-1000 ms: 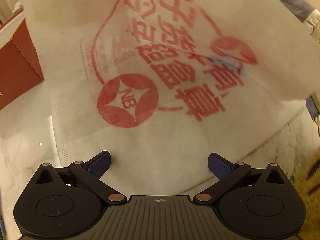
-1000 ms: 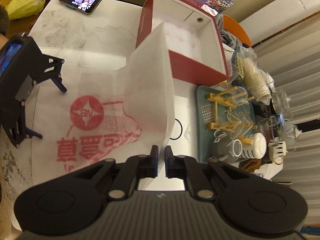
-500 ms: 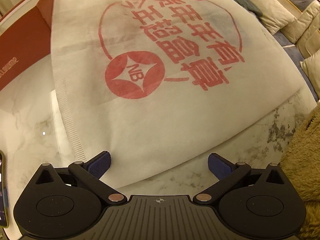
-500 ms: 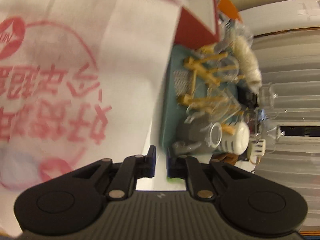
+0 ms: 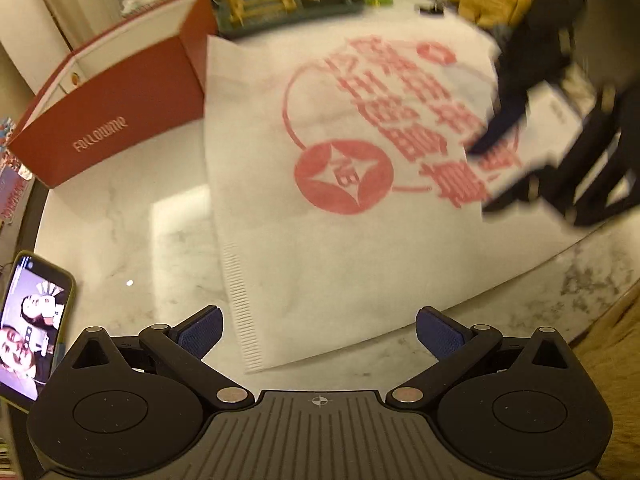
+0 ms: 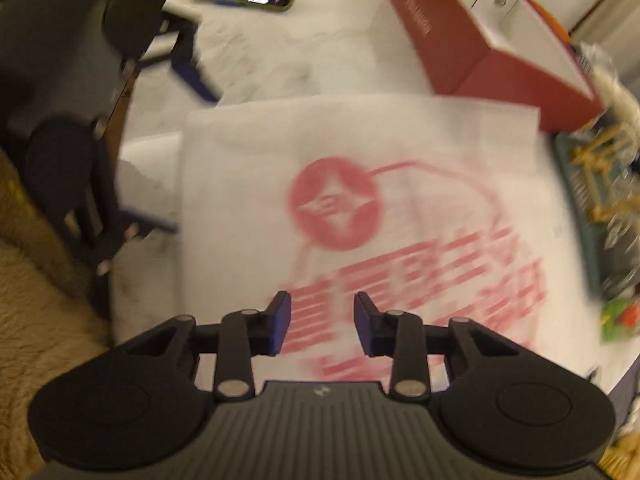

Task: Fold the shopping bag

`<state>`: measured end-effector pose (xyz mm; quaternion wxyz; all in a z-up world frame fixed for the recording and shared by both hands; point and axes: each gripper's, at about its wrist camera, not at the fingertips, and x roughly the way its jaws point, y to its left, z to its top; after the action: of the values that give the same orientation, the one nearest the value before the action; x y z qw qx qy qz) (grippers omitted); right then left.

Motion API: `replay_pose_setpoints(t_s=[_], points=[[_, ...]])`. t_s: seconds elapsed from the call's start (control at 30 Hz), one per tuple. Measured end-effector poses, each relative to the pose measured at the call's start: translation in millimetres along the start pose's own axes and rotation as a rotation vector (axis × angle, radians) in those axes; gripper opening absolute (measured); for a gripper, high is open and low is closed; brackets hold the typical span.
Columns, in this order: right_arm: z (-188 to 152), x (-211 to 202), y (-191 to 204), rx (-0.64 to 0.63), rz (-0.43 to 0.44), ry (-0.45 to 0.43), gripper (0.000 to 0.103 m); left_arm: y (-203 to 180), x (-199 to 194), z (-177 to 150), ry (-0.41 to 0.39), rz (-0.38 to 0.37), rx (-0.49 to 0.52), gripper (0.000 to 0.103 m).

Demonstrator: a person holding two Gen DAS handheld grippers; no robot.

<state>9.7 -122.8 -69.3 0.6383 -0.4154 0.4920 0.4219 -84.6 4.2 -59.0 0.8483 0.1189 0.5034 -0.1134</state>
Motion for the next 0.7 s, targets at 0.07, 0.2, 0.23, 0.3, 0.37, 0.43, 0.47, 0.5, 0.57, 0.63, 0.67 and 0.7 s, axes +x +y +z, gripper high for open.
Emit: replay_pose_setpoints(t_s=[0.07,0.2,0.23,0.3,0.37,0.43,0.47,0.5,0.57,0.63,0.67,0.7], points=[[-4.9,7.6,11.0,0.131,0.021,0.018,0.037,17.5,-13.1,-9.2,-0.014,-0.026,-0.032,0.103],[-7.3,23.9,28.8,0.277,-0.067,0.020,0.038,32.3,-7.1,-27.9,0.024,0.017,0.016,0.103],[-7.7,24.5,31.4,0.306,-0.086,0.012,0.038,33.7,-4.6,-31.9,0.022,0.035,0.034,0.103],[-8.5,23.9,36.0,0.363,-0.122,-0.010,0.042,34.9,-4.9,-35.6,0.021,0.040,0.041,0.103],[-10.3,22.8,43.8,0.353,-0.158,-0.029,0.043,43.3,-1.8,-38.3,0.016,0.013,0.032,0.103],[-13.1,20.5,47.2,0.374,-0.162,-0.042,0.039,44.2,-1.3,-44.4,0.015,-0.021,0.036,0.103],[-14.1,20.1,45.7,0.431,-0.126,-0.050,0.018,43.5,-1.6,-47.3,0.013,-0.031,0.047,0.103],[-15.1,19.9,43.7,0.492,-0.080,-0.059,0.000,42.1,-2.6,-49.6,0.012,-0.033,0.063,0.103],[-13.7,19.1,55.6,0.498,-0.128,-0.070,0.000,39.9,-5.4,-53.8,0.009,-0.030,0.091,0.103],[-14.8,19.6,63.6,0.504,-0.169,-0.091,0.000,39.0,-9.5,-57.3,0.003,-0.042,0.105,0.103],[-17.1,20.8,63.3,0.535,-0.176,-0.109,0.000,39.4,-10.7,-58.4,0.002,-0.053,0.108,0.103],[-19.7,20.0,64.1,0.565,-0.172,-0.122,0.000,39.7,-11.8,-59.4,0.000,-0.060,0.112,0.103]])
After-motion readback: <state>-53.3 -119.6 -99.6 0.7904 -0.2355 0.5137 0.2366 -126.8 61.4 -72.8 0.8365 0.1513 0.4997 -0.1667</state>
